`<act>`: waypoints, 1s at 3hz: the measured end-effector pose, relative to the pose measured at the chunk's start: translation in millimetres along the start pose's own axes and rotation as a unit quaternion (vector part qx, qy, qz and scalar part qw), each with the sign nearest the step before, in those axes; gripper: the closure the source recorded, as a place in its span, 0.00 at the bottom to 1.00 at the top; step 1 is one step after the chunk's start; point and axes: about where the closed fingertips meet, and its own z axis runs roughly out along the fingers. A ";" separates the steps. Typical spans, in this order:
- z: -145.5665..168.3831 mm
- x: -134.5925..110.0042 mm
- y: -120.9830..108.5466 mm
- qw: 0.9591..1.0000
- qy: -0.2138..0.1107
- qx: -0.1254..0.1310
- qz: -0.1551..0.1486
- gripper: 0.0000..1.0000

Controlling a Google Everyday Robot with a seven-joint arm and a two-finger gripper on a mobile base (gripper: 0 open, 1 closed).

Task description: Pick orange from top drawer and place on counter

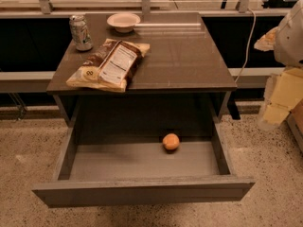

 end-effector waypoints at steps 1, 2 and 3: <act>0.0 0.0 0.0 1.000 0.000 0.000 0.000 0.00; 13.4 -9.8 -1.1 1.000 -0.024 0.013 0.000 0.00; 82.8 -44.1 9.0 0.995 -0.097 0.002 -0.014 0.00</act>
Offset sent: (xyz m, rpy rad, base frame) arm 0.0287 0.0425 -0.0451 0.1589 -0.1328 0.0305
